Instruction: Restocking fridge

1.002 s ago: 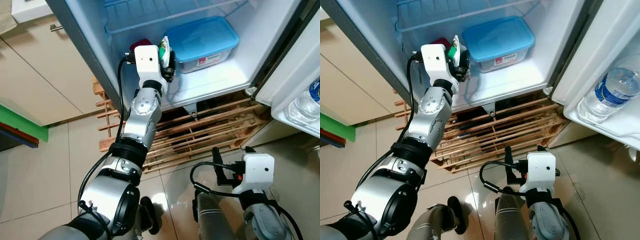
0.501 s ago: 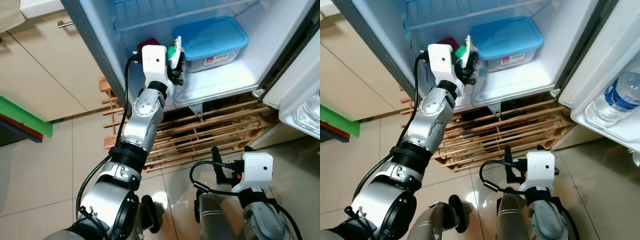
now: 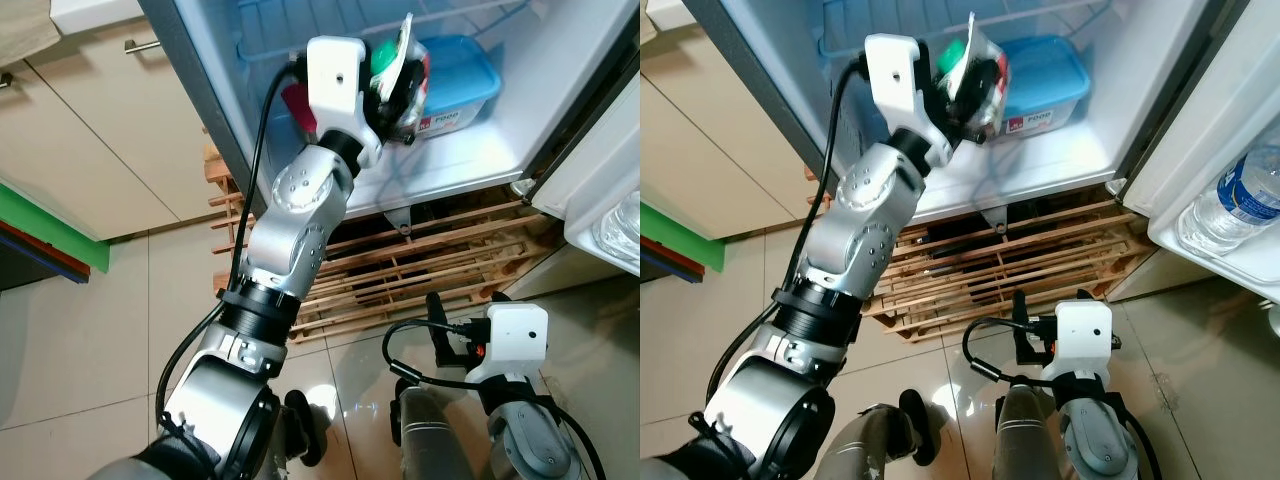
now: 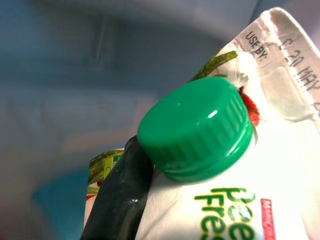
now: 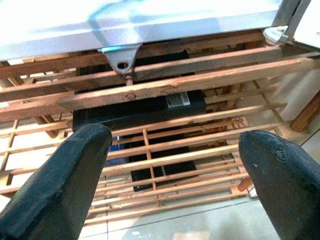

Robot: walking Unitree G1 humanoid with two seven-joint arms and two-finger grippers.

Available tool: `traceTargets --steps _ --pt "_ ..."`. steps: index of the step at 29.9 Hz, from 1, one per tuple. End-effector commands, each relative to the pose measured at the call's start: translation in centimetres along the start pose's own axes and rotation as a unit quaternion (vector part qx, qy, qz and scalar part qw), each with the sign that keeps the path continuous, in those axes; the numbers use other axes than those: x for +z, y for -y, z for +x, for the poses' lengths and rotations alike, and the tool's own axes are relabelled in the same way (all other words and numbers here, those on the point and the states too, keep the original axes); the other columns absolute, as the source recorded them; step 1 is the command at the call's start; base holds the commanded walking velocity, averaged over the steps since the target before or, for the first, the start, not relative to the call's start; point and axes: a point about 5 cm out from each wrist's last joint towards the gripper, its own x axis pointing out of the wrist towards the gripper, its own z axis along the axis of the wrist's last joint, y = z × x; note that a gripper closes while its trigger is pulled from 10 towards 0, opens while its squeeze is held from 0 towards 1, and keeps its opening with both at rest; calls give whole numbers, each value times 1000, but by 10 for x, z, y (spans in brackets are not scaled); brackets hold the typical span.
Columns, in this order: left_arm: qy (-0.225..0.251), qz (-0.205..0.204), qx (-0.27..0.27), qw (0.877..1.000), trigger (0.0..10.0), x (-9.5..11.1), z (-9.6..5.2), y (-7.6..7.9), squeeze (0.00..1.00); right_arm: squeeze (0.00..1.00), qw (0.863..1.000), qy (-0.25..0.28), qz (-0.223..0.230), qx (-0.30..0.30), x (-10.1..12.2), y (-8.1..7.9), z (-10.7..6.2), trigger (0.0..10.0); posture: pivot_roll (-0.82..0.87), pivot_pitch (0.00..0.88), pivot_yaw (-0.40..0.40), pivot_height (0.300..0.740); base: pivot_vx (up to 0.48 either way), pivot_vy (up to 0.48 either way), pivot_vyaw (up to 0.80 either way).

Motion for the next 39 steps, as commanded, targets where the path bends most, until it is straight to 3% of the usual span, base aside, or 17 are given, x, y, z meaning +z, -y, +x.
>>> traceTargets --steps 1,4,10,14,16,23,39 --pt "36 -12 1 999 0 11 9 15 0 0 1000 -10 6 1 -5 -1 -2 10000 -366 243 140 740 0 0 0" --pt "61 45 37 996 0 18 13 0 0 0 1000 -8 6 2 -5 -1 -1 10000 -365 242 140 740 0 0 0" --pt "44 101 91 990 0 14 23 -23 0 0 1000 -6 9 4 -4 -4 0 10000 -364 241 143 740 0 0 0" --pt "38 159 139 977 0 9 27 -44 0 0 1000 1 16 7 -2 -7 -1 10000 -372 248 147 740 0 0 0" --pt "38 159 139 977 0 9 27 -44 0 0 1000 1 16 7 -2 -7 -1 10000 -372 248 147 740 0 0 0" --pt "22 183 183 966 0 15 32 -71 0 0 1000 3 13 -8 0 -4 -8 10000 -405 264 153 740 0 0 459" --pt "8 190 212 959 0 25 39 -83 0 0 1000 -9 14 -13 -3 -5 -16 10000 -415 286 164 740 0 0 231"
